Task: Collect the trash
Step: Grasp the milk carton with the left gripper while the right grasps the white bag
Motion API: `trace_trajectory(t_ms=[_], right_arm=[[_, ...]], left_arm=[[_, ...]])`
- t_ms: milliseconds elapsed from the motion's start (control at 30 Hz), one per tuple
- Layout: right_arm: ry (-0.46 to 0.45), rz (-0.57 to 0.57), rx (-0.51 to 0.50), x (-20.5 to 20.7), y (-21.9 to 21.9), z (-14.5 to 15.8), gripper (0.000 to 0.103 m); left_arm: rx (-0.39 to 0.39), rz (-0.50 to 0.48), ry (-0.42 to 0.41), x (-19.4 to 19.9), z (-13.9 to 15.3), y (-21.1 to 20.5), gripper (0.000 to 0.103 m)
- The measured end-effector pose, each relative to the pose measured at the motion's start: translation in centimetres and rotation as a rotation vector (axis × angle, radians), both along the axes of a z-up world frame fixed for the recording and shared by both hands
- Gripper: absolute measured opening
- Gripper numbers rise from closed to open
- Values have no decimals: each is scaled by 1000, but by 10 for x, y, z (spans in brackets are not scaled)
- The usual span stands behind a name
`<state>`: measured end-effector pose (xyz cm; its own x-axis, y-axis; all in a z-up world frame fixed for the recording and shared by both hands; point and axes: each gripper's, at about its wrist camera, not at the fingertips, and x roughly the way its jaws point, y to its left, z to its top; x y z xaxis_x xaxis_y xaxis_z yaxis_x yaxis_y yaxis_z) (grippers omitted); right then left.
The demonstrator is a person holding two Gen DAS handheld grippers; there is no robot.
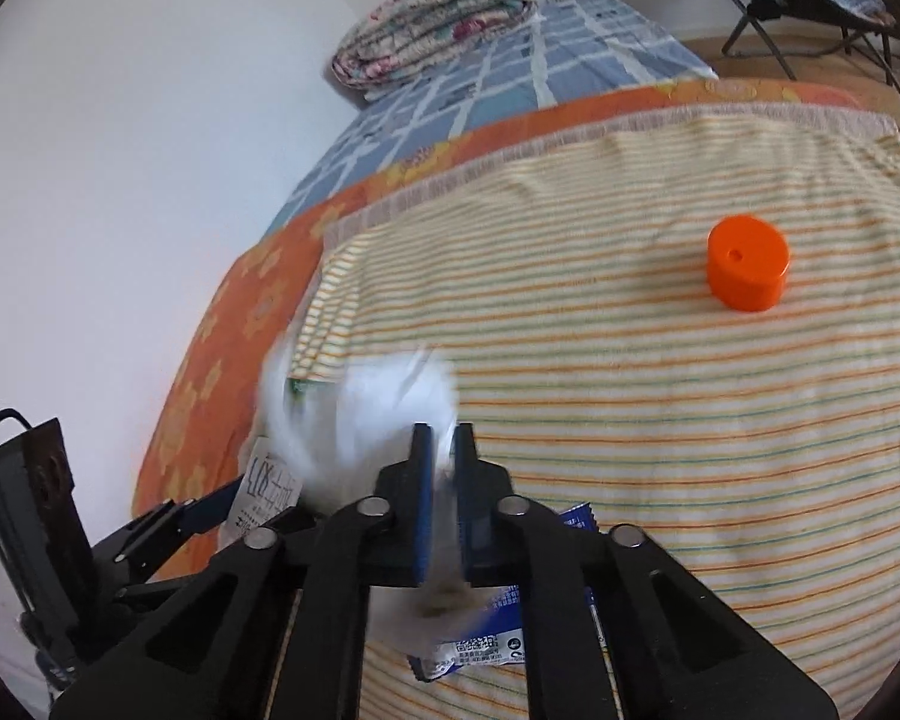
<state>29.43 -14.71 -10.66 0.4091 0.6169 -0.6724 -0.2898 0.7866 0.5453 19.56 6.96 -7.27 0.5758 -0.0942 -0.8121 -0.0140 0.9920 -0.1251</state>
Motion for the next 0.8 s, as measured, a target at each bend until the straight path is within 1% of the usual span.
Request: trace_trajectory(t_ms=[133, 167, 233, 267, 333, 400, 433, 467, 500, 667, 733, 800], right_arm=[[-21, 5, -16, -4, -2, 7, 2], [-30, 15, -11, -6, -2, 9, 2], [-52, 38, -36, -5, 2, 11, 2], [-50, 50, -49, -4, 4, 11, 3], [-4, 87, -86, -2, 7, 6, 3], [-3, 103, -135, -4, 9, 5, 9], [-14, 103, -156, -5, 8, 5, 23], [-23, 97, -175, -6, 7, 6, 44], [-30, 84, -196, -7, 5, 6, 49], [-11, 64, -196, -2, -6, 4, 50], [6, 76, -211, 0, -8, 1, 53], [33, 110, -192, -1, -8, -6, 53]], left_arm=[[3, 5, -6, -2, 4, 1, 65], [1, 4, -7, -3, 4, 1, 65], [2, 7, -8, -4, 4, 2, 65], [5, 8, -3, -4, 3, 2, 65], [13, 7, 7, -5, 1, 3, 65], [14, 11, 18, -5, -3, 5, 65], [12, 14, 22, -5, -6, 6, 65], [6, 18, 26, -4, -8, 8, 65], [-1, 22, 29, -4, -10, 10, 65], [-8, 27, 32, -4, -12, 13, 65], [-4, 25, 32, -4, -12, 14, 65], [-3, 24, 33, -4, -13, 14, 65]])
